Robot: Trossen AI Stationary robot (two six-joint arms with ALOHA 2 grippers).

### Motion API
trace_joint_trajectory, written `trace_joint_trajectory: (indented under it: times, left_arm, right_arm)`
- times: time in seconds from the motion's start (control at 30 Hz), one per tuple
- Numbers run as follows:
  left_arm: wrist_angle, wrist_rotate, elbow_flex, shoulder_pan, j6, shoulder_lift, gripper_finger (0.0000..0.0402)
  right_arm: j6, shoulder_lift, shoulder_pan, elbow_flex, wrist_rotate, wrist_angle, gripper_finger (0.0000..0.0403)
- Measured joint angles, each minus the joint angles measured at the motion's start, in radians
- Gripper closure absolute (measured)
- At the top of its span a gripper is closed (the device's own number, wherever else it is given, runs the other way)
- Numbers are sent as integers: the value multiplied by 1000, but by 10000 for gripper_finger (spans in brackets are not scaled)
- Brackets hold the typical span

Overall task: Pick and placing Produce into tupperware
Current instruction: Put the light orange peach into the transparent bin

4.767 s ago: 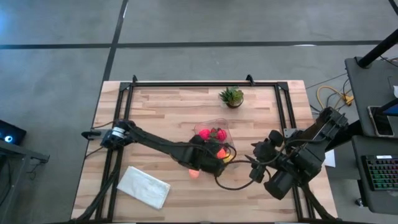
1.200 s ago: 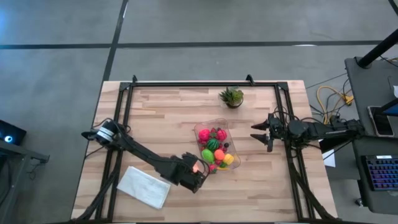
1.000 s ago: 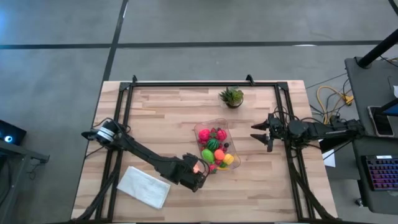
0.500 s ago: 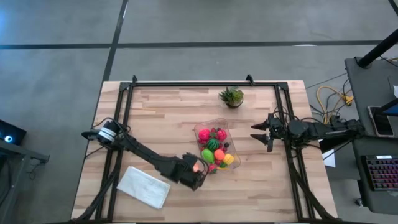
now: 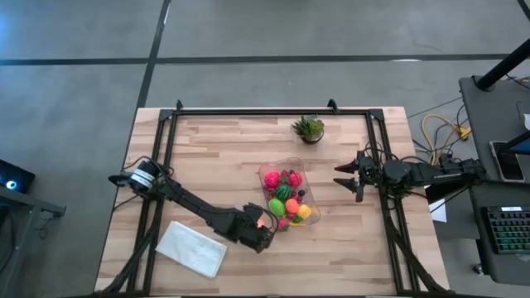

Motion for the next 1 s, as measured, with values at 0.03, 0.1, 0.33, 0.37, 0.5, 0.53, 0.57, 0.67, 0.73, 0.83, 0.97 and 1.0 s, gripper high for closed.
trace_joint_trajectory:
  times: [0.03,0.1,0.33,0.37,0.5,0.53,0.57,0.67,0.73,0.83,0.97,1.0]
  left_arm:
    - [-1,5,1,0,0,-2,185]
    - [-3,23,9,0,0,-6,190]
    - [0,59,66,-3,33,-100,169]
    - [-3,56,74,-4,44,-123,168]
    - [-4,-57,101,-9,83,-240,166]
    - [1,-121,109,-11,108,-265,166]
    - [10,-178,115,-6,139,-290,165]
    - [64,-271,120,44,267,-335,165]
    - [102,-248,115,100,331,-340,165]
    - [134,-160,110,185,362,-308,164]
    - [126,-53,106,246,360,-251,164]
    - [123,-29,107,252,360,-239,164]
  right_arm:
    - [0,0,0,0,0,0,183]
    - [0,0,0,0,0,0,183]
    - [0,0,0,0,0,0,183]
    - [0,0,0,0,0,0,183]
    - [0,0,0,0,0,0,183]
    - [0,0,0,0,0,-1,183]
    - [0,0,0,0,0,2,183]
    - [0,0,0,0,0,0,183]
    - [0,0,0,0,0,0,183]
    - [0,0,0,0,0,1,183]
    - [0,1,0,0,0,0,183]
    - [0,0,0,0,0,2,183]
